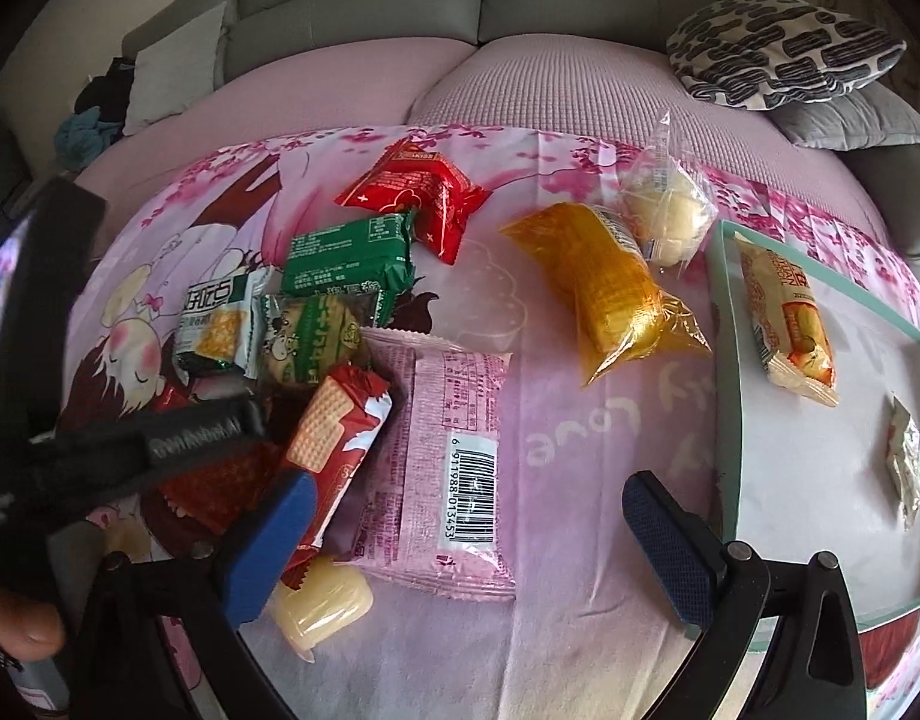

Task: Organize snacks
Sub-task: 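Move both grippers back over the snack pile, then grasp the red wrapped bar with the left gripper while the right grasps the pink bun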

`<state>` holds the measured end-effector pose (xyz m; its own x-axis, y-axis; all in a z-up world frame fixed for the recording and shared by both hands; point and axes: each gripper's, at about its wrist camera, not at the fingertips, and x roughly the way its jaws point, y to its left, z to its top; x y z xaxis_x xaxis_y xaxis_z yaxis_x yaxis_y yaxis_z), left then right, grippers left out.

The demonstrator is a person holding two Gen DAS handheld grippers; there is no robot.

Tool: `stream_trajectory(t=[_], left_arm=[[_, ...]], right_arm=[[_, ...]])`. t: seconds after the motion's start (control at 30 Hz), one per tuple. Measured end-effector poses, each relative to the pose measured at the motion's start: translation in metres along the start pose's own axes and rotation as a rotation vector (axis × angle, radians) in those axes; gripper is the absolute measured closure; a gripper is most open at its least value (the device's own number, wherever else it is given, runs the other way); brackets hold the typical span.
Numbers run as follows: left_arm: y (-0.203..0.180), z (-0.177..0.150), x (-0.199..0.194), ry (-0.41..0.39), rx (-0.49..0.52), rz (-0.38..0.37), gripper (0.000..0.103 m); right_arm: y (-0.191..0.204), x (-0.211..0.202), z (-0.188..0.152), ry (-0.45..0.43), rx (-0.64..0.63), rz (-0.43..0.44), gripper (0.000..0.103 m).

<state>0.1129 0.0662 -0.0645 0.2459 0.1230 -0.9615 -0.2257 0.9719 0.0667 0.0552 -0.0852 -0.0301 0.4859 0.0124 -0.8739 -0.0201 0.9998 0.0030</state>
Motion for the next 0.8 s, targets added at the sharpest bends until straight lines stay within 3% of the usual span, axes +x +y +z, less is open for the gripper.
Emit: stream_trajectory(t=[0.4,0.67,0.8], left_arm=[[0.020,-0.024,-0.009,-0.006,0.018,0.075,0.010],[0.038,-0.034,-0.009,-0.006,-0.031,0.081,0.005],[0.051,-0.040,-0.007,-0.005,-0.045,0.073,0.005]], right_arm=[[-0.015,0.006,-0.003,0.050,0.038,-0.016,0.000],[-0.012,0.011,-0.003,0.046,0.016,-0.033,0.000],[-0.006,0.014,-0.002,0.031,-0.025,-0.061,0.005]])
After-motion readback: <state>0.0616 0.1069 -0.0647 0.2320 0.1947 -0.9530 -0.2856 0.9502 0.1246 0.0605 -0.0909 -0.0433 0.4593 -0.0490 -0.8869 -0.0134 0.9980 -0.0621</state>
